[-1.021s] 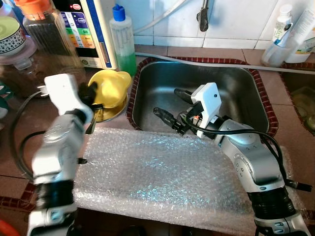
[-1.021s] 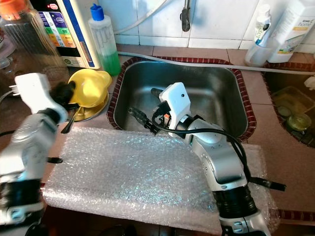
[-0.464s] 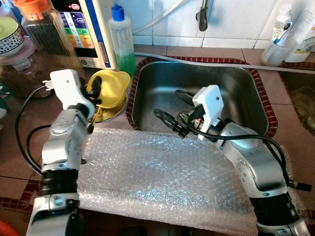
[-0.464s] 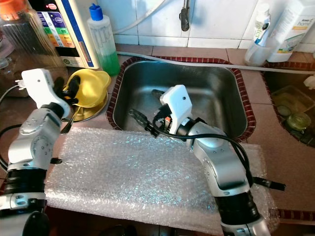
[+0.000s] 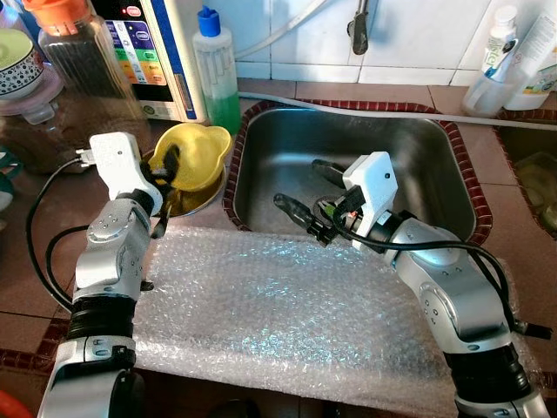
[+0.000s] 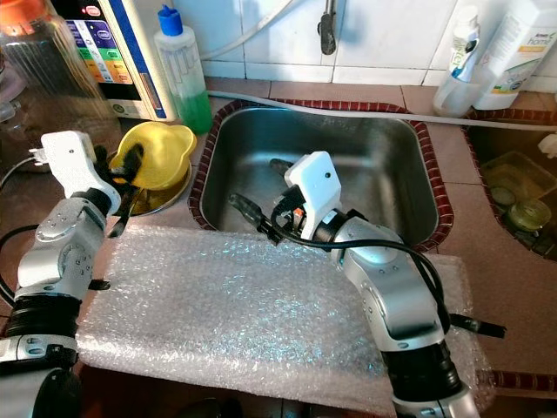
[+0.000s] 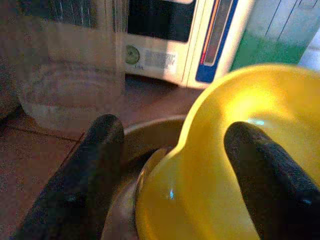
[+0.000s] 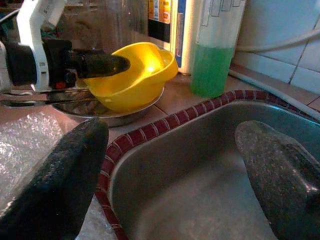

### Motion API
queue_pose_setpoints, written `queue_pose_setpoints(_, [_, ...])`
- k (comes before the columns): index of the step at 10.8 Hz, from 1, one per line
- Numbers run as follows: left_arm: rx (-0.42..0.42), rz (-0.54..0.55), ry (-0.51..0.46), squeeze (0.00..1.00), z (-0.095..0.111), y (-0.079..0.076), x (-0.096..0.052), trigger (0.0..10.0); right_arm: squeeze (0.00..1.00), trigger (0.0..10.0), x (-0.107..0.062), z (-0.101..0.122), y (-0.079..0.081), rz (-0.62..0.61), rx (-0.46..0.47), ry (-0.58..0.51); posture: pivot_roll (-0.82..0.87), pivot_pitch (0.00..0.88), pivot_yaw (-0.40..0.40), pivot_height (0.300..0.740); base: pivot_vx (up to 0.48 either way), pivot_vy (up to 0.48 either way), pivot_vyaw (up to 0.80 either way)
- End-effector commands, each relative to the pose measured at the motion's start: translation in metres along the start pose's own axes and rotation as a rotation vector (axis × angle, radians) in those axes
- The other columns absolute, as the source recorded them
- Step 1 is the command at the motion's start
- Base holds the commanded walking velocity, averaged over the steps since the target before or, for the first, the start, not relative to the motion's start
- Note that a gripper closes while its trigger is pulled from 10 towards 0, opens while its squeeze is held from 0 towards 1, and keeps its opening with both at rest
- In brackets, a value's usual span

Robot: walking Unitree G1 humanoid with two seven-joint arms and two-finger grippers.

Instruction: Kitchen organization

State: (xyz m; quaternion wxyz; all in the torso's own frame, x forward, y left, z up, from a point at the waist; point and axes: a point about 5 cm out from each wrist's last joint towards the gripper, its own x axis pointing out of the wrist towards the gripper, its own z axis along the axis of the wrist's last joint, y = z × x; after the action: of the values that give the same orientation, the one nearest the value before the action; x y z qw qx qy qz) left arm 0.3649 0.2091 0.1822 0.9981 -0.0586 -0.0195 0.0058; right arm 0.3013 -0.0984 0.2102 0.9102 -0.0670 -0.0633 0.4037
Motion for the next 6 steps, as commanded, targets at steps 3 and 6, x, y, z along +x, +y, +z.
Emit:
queue_pose_setpoints(3, [0.061, -0.055, 0.053, 0.64, -0.008, 0.000, 0.000, 7.5, 0.00, 10.0, -0.001, 0.003, 0.004, 0.031, 0.011, -0.007, -0.18, 0.216, 0.078, 0.740, 0.000, 0.000, 0.00])
queue_pose_setpoints(6, [0.053, -0.085, 0.063, 0.00, -0.011, -0.002, 0.000, 0.0, 0.00, 10.0, -0.001, 0.003, 0.005, 0.033, 0.011, -0.003, -0.18, 0.217, 0.079, 0.740, 0.000, 0.000, 0.00])
